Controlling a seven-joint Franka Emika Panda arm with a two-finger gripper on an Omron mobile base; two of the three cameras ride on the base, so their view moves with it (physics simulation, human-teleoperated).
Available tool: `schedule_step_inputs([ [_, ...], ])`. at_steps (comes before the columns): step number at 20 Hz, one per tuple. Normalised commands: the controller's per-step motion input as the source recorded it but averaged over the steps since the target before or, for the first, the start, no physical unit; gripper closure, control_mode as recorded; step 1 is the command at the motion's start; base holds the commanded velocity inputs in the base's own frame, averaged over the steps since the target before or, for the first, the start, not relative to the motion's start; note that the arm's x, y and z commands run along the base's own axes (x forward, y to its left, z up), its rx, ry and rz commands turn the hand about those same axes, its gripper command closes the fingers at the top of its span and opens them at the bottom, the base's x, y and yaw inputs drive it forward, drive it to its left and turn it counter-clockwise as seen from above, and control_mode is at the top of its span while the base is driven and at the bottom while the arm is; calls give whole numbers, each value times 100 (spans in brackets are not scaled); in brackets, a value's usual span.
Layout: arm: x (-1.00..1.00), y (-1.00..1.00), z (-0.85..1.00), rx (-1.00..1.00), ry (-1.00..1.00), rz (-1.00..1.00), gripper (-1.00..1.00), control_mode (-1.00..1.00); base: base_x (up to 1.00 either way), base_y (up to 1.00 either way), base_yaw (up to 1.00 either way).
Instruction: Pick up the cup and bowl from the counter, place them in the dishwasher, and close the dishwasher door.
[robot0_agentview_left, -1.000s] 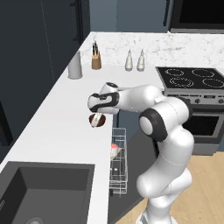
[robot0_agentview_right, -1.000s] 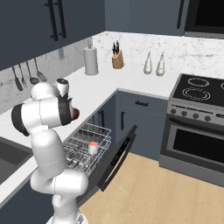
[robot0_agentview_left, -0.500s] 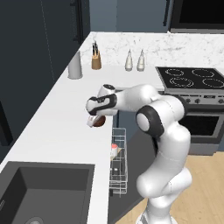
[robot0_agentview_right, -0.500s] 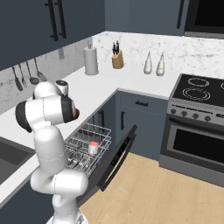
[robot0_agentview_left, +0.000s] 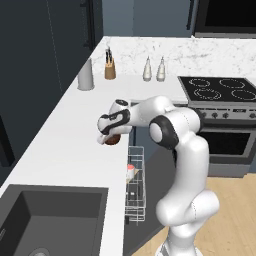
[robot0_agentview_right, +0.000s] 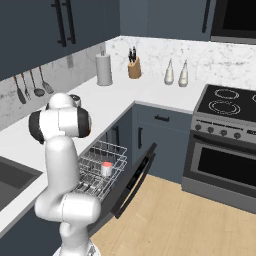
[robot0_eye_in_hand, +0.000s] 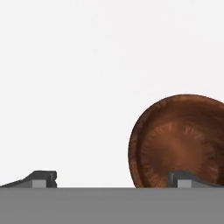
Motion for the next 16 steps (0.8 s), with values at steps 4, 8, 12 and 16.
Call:
schedule_step_inputs([
  [4,47,8,-34,-2,0,-5,-100,-100,0,0,0],
  [8,41,10,-34,-2,0,-4,-100,-100,0,0,0],
  [12,40,1,-25,-3,0,-4,-100,-100,0,0,0],
  [16,8,0,-22,-3,3,-5,100,-100,0,0,0],
])
